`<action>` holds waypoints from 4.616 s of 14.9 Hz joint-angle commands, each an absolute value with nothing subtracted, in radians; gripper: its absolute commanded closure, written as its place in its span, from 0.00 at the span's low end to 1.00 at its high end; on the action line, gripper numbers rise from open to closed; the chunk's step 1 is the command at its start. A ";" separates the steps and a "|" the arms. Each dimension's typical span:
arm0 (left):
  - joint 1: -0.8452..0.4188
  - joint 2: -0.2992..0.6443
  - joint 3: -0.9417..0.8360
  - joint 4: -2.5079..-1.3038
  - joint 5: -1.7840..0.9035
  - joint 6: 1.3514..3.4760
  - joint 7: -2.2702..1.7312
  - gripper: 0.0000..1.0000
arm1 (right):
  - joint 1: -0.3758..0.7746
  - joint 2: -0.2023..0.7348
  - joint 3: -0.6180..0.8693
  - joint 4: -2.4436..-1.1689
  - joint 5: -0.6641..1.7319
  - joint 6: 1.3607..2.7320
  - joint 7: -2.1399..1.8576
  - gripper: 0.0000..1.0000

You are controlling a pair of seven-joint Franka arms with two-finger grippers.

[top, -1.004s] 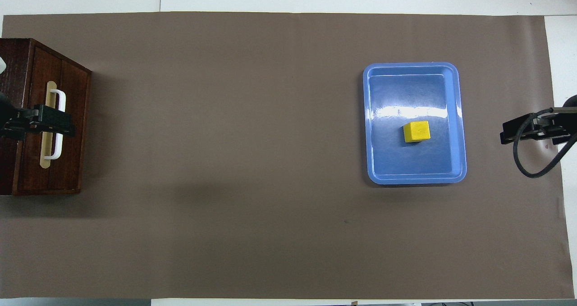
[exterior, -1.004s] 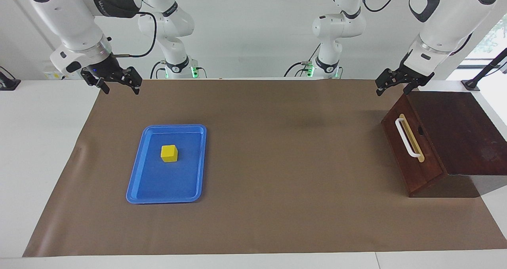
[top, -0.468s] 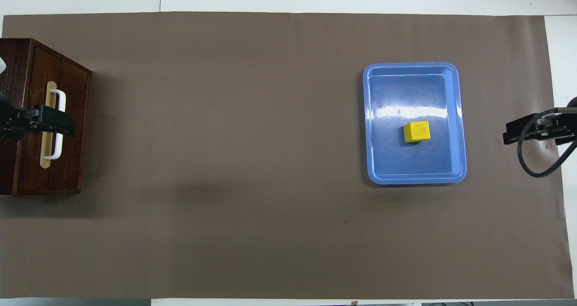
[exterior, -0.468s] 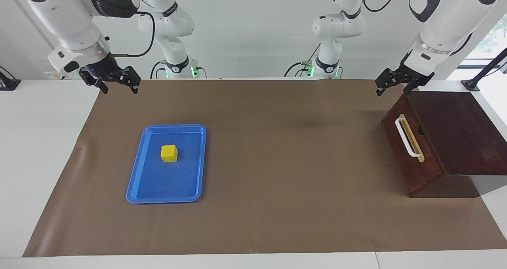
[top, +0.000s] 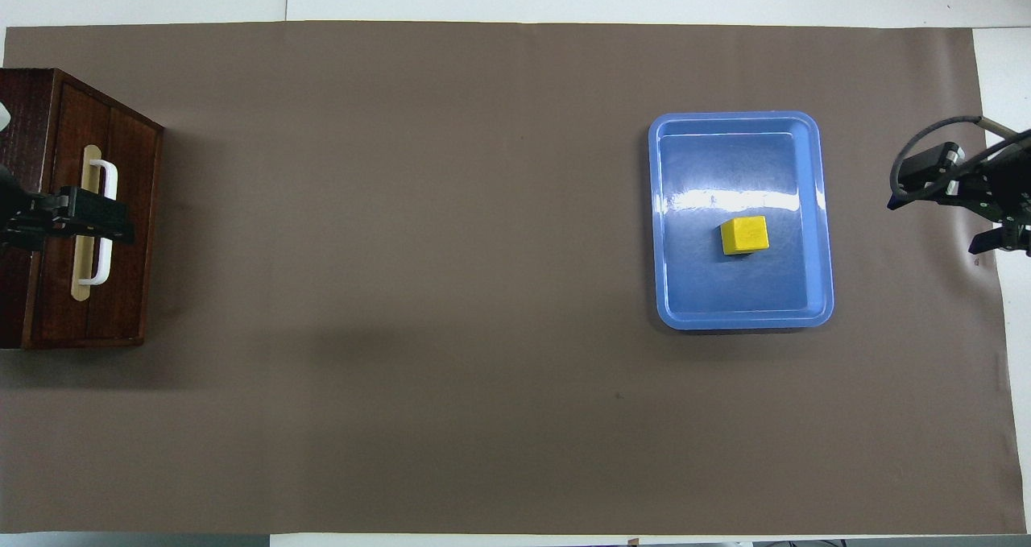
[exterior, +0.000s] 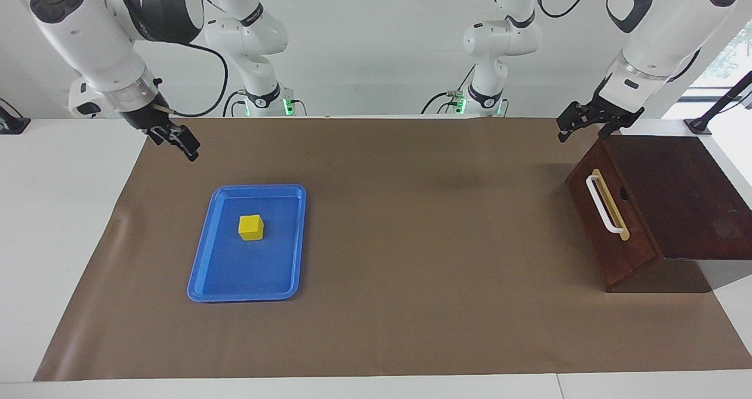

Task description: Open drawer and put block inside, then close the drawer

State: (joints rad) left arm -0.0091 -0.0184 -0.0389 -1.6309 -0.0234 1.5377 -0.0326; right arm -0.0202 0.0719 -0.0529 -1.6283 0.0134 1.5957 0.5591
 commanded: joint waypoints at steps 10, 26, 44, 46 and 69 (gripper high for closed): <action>-0.084 -0.028 -0.043 -1.801 0.223 1.784 -0.034 0.00 | -0.083 0.353 -0.064 -1.531 0.465 1.758 1.221 0.00; -0.048 0.126 -0.040 -1.960 0.555 2.125 -0.133 0.00 | -0.152 0.308 -0.064 -1.949 0.707 1.813 0.951 0.00; -0.070 0.202 -0.044 -1.970 0.554 2.255 -0.244 0.00 | -0.121 0.354 -0.063 -1.976 0.822 2.028 0.907 0.00; -0.095 0.202 -0.044 -1.964 0.532 2.234 -0.250 0.00 | -0.100 0.354 -0.063 -1.976 0.822 2.034 0.902 0.00; -0.287 0.210 -0.044 -1.875 0.348 2.103 -0.451 0.00 | -0.109 0.385 -0.063 -2.009 0.822 2.052 0.813 0.00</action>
State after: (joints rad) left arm -0.2552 0.1898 -0.0444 -1.9206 0.3897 2.1415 -0.4306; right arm -0.0980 0.3917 -0.0663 -1.9937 0.7955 2.0464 0.8524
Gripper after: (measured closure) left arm 0.000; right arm 0.000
